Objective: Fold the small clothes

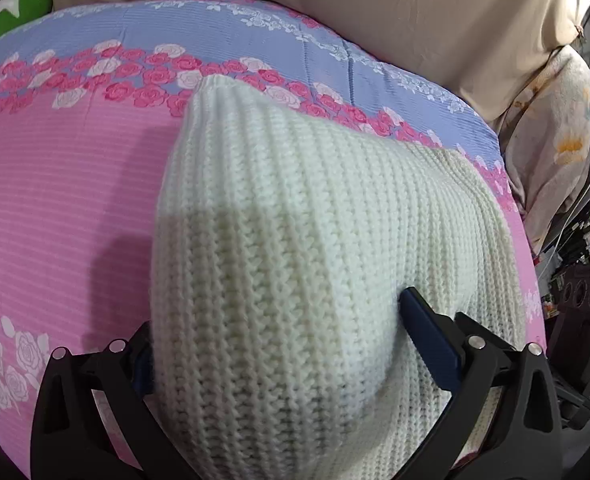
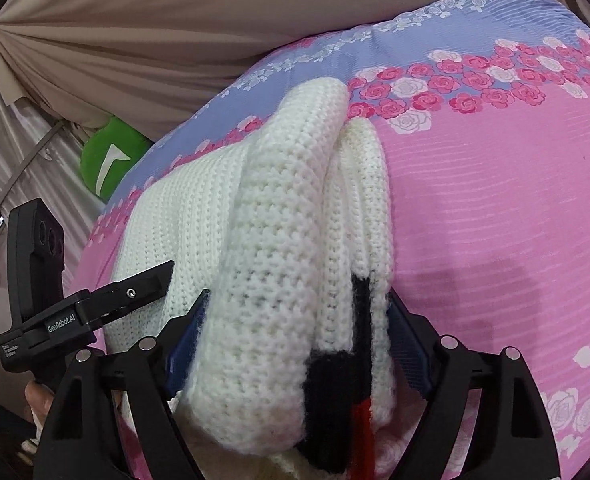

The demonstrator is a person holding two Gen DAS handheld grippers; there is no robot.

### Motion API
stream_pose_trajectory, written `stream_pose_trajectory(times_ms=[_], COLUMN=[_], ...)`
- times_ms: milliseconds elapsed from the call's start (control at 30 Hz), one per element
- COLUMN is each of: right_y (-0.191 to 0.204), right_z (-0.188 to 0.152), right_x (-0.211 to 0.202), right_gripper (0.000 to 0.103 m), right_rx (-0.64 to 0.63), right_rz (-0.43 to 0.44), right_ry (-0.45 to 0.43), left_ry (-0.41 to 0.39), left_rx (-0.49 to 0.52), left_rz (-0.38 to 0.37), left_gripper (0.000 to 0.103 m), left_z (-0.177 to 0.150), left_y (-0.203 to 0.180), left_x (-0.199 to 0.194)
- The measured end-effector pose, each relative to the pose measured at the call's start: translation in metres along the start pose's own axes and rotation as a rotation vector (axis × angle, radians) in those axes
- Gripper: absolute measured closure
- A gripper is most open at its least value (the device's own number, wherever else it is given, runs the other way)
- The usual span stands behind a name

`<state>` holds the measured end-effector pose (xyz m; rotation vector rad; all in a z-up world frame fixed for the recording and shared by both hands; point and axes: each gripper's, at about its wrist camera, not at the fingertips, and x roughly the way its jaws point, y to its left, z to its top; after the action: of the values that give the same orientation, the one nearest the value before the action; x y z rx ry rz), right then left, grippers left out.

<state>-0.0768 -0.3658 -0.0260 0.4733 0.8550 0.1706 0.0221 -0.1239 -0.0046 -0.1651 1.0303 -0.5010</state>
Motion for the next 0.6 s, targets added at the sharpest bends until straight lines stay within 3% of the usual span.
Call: stream_pose_trajectory(times_ms=[400,500,533,567,600], right_y=[0.003,0.005,0.008,0.012,0.016], right_z=[-0.007,-0.012,-0.013,-0.013,-0.016], right_x=[-0.002,-0.008,-0.012,-0.017,-0.025], right_gripper=[0.024,0.049,0.059,0.061,0.064], right_rx=[-0.02,0.003,0.002,-0.002,-0.004], right_rz=[0.007,0.034,0.032,0.02,0.007], right_ry=[-0.05,-0.058,-0.066,-0.076,-0.093], left_ry=[-0.05,-0.043,-0.047,-0.052,-0.058], left_rx=[0.047,0.052,0.061,0.072,0.091], left_rz=[0.016,-0.023,-0.039,-0.05,-0.058], left_gripper=[0.005,0.008,0.017,0.022,0.034], left_z=[0.001,0.002,0.001,0.001,0.0], left_y=[-0.004,-0.004,-0.004,-0.006,-0.01], left_x=[0.004,0.0,-0.006,-0.012,-0.019])
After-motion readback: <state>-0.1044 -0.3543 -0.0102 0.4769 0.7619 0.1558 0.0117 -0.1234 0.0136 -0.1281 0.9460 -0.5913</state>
